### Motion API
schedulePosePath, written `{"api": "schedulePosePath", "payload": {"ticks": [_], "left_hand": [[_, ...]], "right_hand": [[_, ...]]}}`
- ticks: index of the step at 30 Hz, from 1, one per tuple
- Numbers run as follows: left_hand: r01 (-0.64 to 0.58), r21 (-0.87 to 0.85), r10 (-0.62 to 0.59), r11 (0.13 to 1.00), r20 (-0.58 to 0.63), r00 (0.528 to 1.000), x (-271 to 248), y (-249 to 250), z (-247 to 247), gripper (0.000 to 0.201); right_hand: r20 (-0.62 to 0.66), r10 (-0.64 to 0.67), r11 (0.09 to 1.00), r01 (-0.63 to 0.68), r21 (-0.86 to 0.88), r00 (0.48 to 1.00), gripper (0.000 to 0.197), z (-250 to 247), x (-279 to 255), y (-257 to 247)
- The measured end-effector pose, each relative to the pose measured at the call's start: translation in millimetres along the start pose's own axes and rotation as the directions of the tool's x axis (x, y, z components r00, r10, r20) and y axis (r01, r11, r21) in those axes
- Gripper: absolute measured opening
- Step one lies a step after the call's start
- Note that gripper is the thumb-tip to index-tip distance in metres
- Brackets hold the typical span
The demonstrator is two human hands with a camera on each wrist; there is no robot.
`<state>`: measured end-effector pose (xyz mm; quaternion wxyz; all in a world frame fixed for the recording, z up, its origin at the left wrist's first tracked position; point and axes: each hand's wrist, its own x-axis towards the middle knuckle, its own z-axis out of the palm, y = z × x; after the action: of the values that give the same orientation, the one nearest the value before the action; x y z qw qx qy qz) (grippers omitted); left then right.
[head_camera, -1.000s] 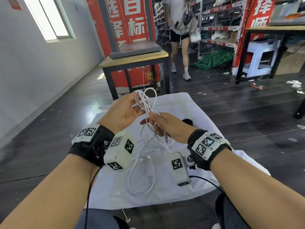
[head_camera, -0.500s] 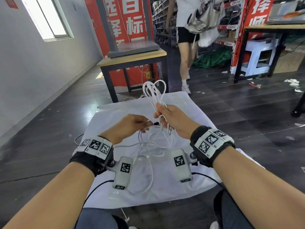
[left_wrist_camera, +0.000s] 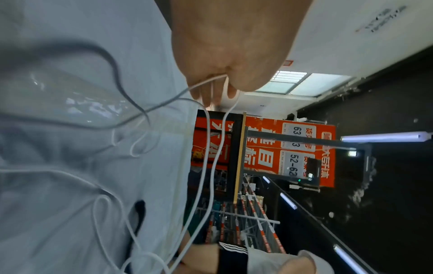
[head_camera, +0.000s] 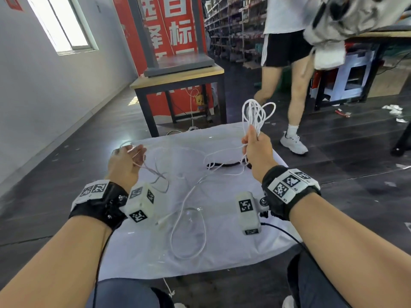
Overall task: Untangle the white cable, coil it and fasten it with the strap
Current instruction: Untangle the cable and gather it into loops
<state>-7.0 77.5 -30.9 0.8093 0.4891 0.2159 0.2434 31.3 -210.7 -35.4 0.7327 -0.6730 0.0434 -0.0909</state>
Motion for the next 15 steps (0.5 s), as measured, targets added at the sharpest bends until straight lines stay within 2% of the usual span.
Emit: {"api": "schedulePosePath", "payload": {"ticks": [2, 3, 5, 7, 8, 9, 10, 11, 13, 15], "left_hand": [[0.009, 0.176, -0.002, 0.984, -0.038, 0.999, -1.5, -8.5, -3.7, 0.018], [0.023, 0.303, -0.007, 0.953, -0.054, 0.999, -4.5, -12.8, -5.0, 0.024], [0.029, 0.566, 0.014, 0.824, -0.071, 0.997, -13.0, -18.2, -3.4, 0.042], [-0.074, 0.718, 0.112, 0.692, -0.006, 0.994, -29.7, -19.3, 8.5, 0.05], [-0.184, 0.762, 0.188, 0.621, 0.083, 0.979, -36.6, -21.0, 14.9, 0.05], [-0.322, 0.792, 0.257, 0.519, 0.215, 0.942, -43.7, -22.3, 21.8, 0.048], [-0.454, 0.797, 0.284, 0.397, 0.364, 0.887, -50.4, -23.8, 28.8, 0.046], [-0.572, 0.77, 0.26, 0.284, 0.512, 0.819, -55.0, -26.6, 35.0, 0.043], [-0.709, 0.687, 0.092, 0.159, 0.704, 0.704, -62.2, -33.6, 48.1, 0.04], [-0.777, 0.627, -0.086, 0.063, 0.779, 0.621, -64.7, -42.2, 59.3, 0.043]], "right_hand": [[0.001, 0.014, 1.0, -0.014, -0.019, 1.0, 0.041, 1.2, -2.0, 2.6], [0.014, 0.017, 0.999, -0.016, -0.031, 1.0, 0.041, 2.4, -3.2, 4.2], [0.056, 0.019, 0.999, -0.017, -0.04, 0.998, 0.041, 5.5, -5.6, 5.9], [0.109, 0.016, 1.0, -0.014, -0.019, 0.994, 0.039, 8.7, -7.5, 5.1], [0.138, 0.013, 1.0, -0.012, -0.007, 0.99, 0.039, 10.4, -8.2, 3.8], [0.172, 0.008, 1.0, -0.009, 0.007, 0.985, 0.039, 12.8, -8.7, 2.1], [0.209, 0.002, 1.0, -0.007, 0.023, 0.978, 0.038, 14.9, -9.8, 0.0], [0.245, -0.008, 0.999, 0.0, 0.035, 0.97, 0.037, 16.8, -11.2, -2.0], [0.303, -0.042, 0.999, 0.032, 0.038, 0.952, 0.037, 20.4, -14.5, -5.7], [0.338, -0.076, 0.997, 0.065, 0.045, 0.938, 0.038, 22.5, -18.2, -9.6]]}}
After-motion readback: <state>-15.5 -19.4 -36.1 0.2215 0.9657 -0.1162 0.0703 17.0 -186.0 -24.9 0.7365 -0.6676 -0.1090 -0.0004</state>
